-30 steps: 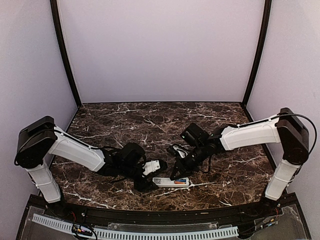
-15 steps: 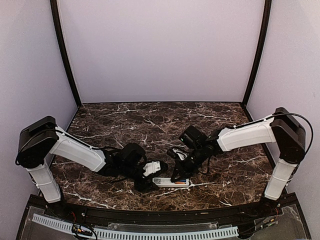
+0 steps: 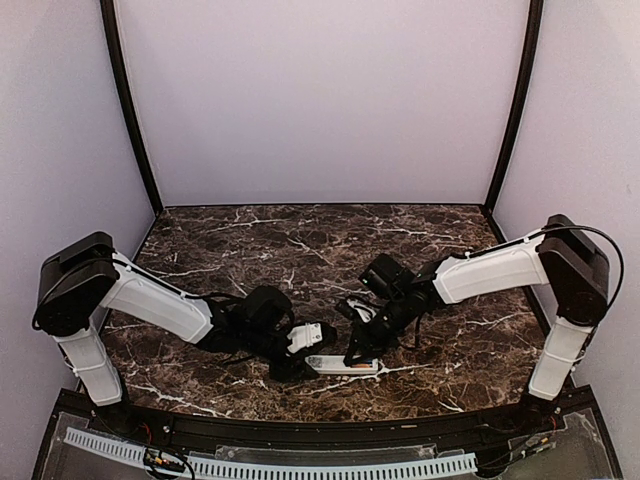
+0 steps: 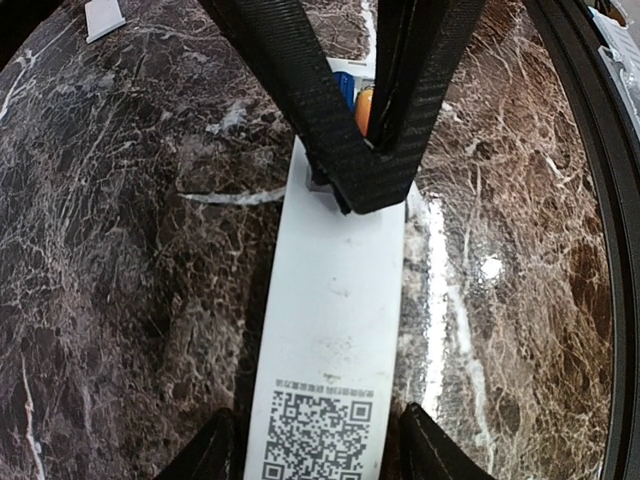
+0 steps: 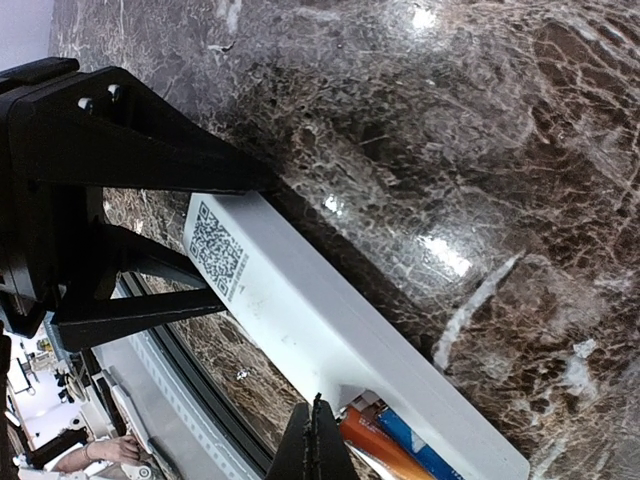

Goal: Load the batteries into the remote control
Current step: Hold the remote control without the battery cover at the center of the board, then load the battery into the battery compartment.

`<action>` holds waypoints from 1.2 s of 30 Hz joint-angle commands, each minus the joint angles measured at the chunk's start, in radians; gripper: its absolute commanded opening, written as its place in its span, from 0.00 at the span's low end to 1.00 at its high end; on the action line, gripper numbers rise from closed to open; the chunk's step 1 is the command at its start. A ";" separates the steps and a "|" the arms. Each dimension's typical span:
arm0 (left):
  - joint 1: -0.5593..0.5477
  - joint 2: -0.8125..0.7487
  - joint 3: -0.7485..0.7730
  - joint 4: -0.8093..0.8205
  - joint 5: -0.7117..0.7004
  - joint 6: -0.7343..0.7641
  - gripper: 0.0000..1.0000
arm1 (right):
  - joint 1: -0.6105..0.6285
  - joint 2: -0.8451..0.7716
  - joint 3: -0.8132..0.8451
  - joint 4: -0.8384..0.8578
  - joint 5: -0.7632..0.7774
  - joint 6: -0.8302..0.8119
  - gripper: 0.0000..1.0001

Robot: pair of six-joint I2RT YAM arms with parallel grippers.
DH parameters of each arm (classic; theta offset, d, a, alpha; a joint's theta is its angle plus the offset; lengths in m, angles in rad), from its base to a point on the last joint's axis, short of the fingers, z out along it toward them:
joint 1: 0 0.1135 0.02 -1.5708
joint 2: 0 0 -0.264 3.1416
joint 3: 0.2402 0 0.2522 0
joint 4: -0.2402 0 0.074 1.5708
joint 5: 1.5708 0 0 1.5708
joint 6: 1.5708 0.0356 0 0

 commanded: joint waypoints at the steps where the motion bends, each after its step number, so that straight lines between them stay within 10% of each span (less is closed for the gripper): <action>1: -0.004 0.010 0.010 -0.032 0.017 0.023 0.53 | -0.009 0.015 -0.020 0.003 0.020 -0.021 0.00; 27: -0.005 0.017 0.009 -0.074 0.017 0.057 0.00 | -0.035 -0.004 -0.058 -0.044 0.054 -0.050 0.00; 36: -0.004 0.014 0.013 -0.097 0.008 0.070 0.00 | -0.051 -0.026 -0.090 -0.079 0.078 -0.047 0.00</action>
